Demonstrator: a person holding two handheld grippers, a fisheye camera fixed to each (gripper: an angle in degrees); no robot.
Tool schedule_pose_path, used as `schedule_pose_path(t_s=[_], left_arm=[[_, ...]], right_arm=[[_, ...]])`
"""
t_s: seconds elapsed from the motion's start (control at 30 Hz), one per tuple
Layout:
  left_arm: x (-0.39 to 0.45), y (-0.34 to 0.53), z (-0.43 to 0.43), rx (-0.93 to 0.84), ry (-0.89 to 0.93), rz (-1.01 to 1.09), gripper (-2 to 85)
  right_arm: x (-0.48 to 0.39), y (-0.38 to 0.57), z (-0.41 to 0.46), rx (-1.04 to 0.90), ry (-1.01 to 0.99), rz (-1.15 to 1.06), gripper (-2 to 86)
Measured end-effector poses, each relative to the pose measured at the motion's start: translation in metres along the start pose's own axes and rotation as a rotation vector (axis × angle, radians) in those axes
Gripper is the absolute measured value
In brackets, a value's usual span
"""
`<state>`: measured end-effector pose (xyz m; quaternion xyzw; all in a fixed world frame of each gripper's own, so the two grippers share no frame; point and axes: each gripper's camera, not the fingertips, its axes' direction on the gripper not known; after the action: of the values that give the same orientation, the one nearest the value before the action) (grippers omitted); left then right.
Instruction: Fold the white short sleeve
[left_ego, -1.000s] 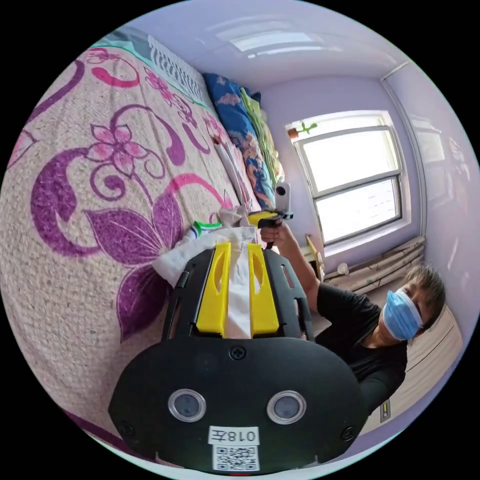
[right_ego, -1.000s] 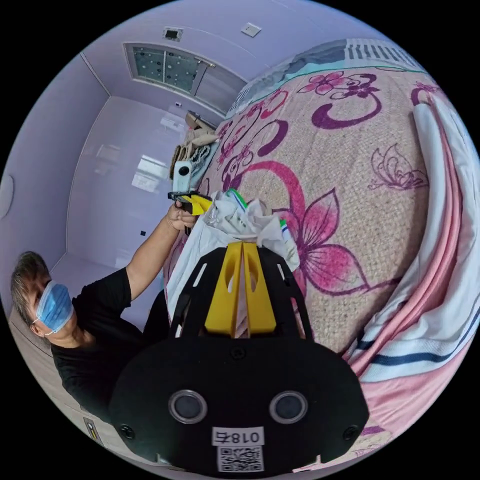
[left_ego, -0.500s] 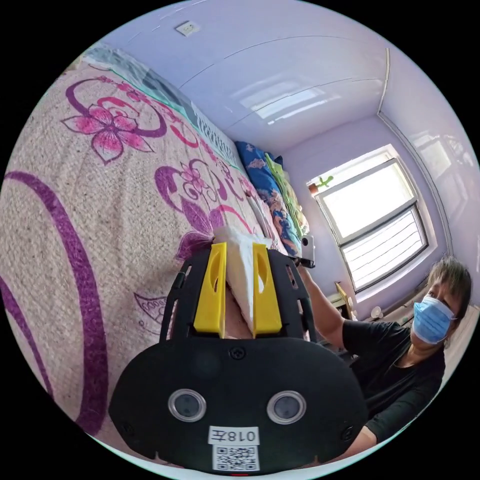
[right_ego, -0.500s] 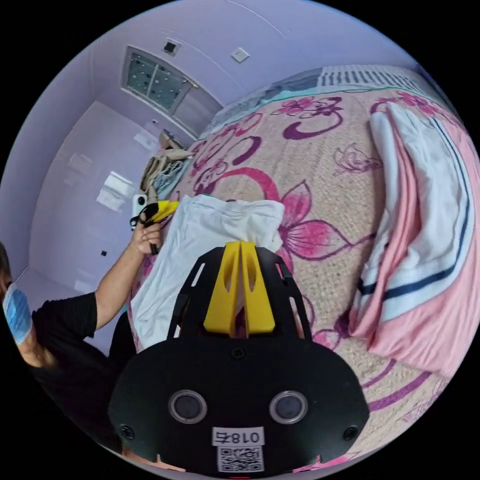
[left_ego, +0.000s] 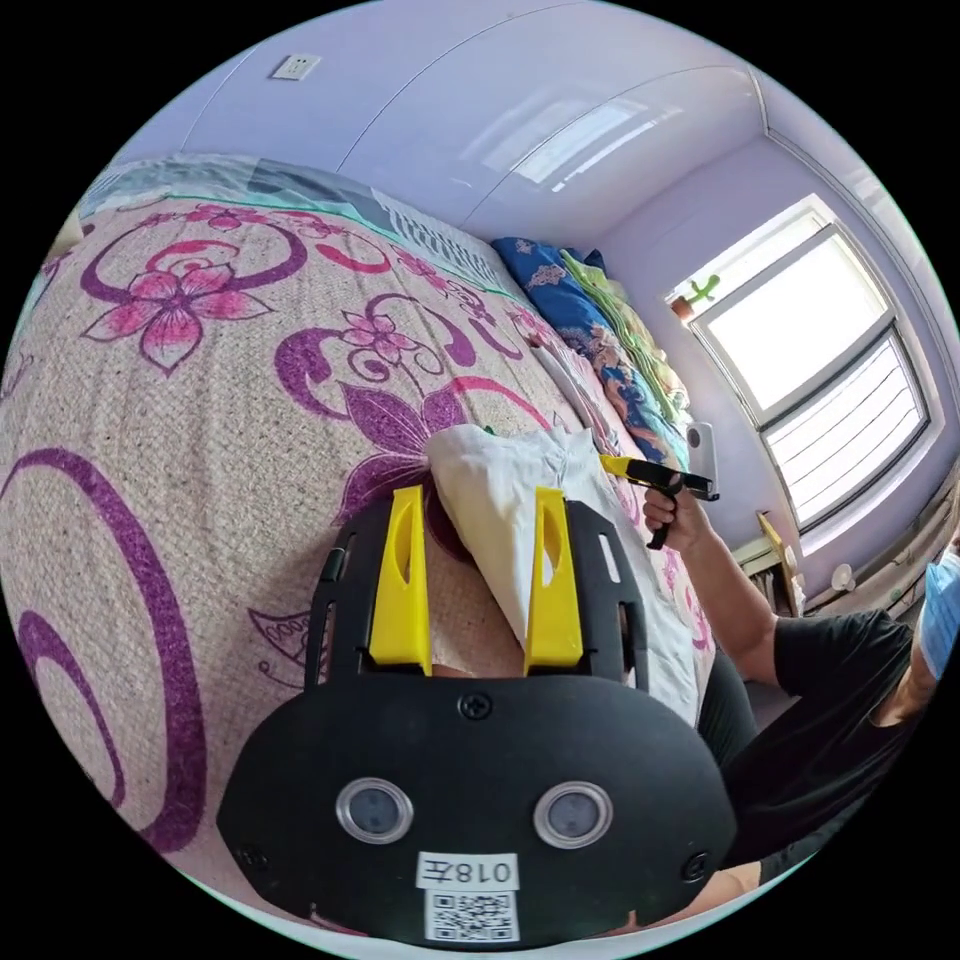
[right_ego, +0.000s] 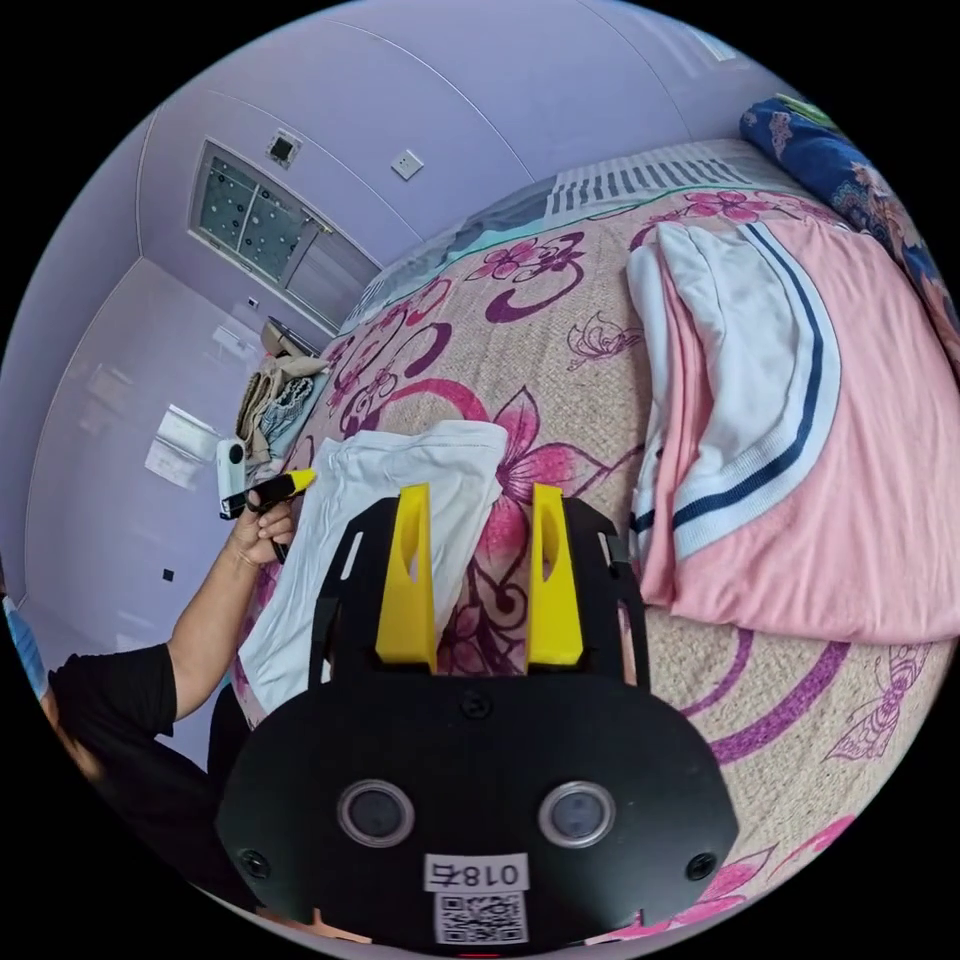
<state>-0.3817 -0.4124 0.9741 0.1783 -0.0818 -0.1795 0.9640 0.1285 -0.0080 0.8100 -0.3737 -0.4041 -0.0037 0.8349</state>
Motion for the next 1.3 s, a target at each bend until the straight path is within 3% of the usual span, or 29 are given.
schedule_pose_path(t_s=[0.1, 0.23, 0.43, 0.67, 0.93, 1.0, 1.1, 1.2, 1.3], left_arm=[[0.041, -0.012, 0.008, -0.037, -0.174, 0.102, 15.1], [0.069, -0.029, 0.018, -0.098, -0.325, 0.163, 15.7], [0.031, -0.052, -0.007, -0.106, -0.136, 0.024, 17.4], [-0.023, -0.047, -0.043, -0.035, 0.095, -0.085, 16.9], [-0.046, -0.067, -0.082, -0.036, 0.038, -0.070, 10.1], [-0.039, -0.074, -0.088, -0.017, 0.143, -0.007, 7.5], [-0.026, -0.088, -0.084, -0.095, 0.010, 0.016, 4.7], [-0.028, -0.089, -0.120, -0.013, -0.053, -0.016, 1.8], [0.001, -0.078, -0.177, 0.139, -0.142, 0.107, 0.6]], right_arm=[[-0.016, 0.009, 0.003, 0.075, 0.093, -0.044, 13.7], [-0.020, 0.013, 0.002, 0.154, 0.058, -0.059, 13.1], [0.021, 0.001, 0.008, 0.044, -0.188, 0.096, 12.9], [0.055, 0.012, 0.014, -0.031, -0.448, 0.112, 10.3], [0.049, -0.014, 0.042, -0.142, -0.464, 0.061, 8.7], [0.051, -0.013, 0.041, -0.142, -0.461, 0.059, 6.9], [0.052, -0.003, 0.031, -0.080, -0.454, 0.033, 3.1], [0.044, 0.008, 0.013, 0.012, -0.363, -0.012, 1.6], [0.021, 0.024, -0.010, 0.120, -0.266, -0.150, 1.1]])
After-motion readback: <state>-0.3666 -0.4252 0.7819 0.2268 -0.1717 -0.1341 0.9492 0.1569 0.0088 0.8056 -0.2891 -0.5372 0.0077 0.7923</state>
